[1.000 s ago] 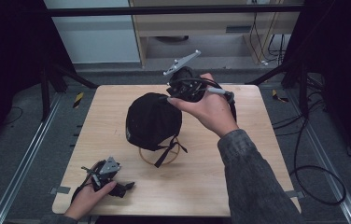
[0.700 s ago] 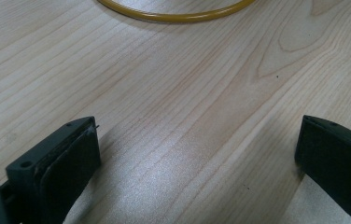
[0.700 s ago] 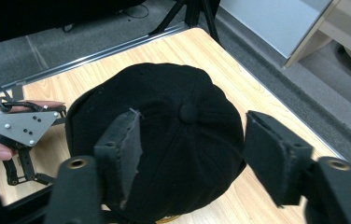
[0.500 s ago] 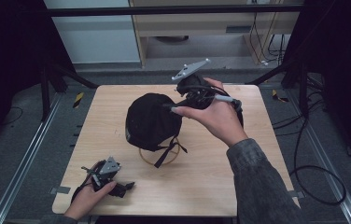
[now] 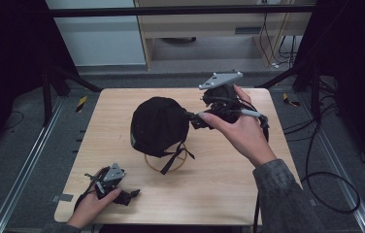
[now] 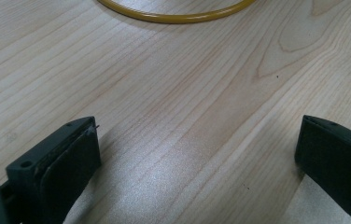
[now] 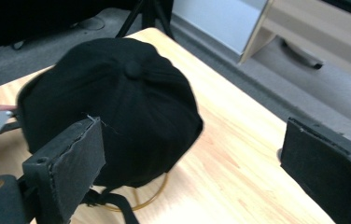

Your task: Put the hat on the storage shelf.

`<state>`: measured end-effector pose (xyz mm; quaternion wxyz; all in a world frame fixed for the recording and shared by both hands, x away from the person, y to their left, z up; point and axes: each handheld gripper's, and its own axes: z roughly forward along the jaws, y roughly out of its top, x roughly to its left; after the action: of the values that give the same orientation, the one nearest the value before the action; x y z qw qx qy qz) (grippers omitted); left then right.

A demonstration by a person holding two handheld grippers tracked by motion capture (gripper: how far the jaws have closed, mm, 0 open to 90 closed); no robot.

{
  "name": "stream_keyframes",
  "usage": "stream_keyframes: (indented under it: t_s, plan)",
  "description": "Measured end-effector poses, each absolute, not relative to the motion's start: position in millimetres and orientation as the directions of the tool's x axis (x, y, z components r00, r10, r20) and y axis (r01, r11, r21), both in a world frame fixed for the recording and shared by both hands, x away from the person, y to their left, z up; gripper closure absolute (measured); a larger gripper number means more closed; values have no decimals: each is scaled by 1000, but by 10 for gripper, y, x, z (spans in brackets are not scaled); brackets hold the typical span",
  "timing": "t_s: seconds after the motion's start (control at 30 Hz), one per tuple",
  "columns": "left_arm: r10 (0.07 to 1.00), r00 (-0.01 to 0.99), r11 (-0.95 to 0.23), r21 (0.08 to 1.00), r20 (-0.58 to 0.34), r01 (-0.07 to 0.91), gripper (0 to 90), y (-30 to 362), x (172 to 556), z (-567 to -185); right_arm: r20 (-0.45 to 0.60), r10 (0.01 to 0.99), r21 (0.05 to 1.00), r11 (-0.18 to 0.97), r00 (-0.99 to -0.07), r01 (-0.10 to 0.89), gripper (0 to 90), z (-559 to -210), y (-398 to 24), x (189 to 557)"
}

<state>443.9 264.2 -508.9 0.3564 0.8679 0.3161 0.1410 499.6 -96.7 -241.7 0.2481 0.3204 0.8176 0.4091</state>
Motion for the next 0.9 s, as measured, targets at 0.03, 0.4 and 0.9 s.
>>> stream_keyframes:
  t_s: [0.03,0.4,0.9]
  plan:
    - [649,760,-546,708,20,448,0,2642,4439,-5088,-136,727,836,449,-673,315,69,-2426,-1015,4982]
    - [650,760,-544,709,20,448,0,2641,4438,-5090,-134,764,841,425,-631,335,77,-2613,-1423,4842]
    - [649,761,-547,707,20,448,0,2644,4438,-5089,-146,793,835,420,-592,357,111,-2887,-1708,4613]
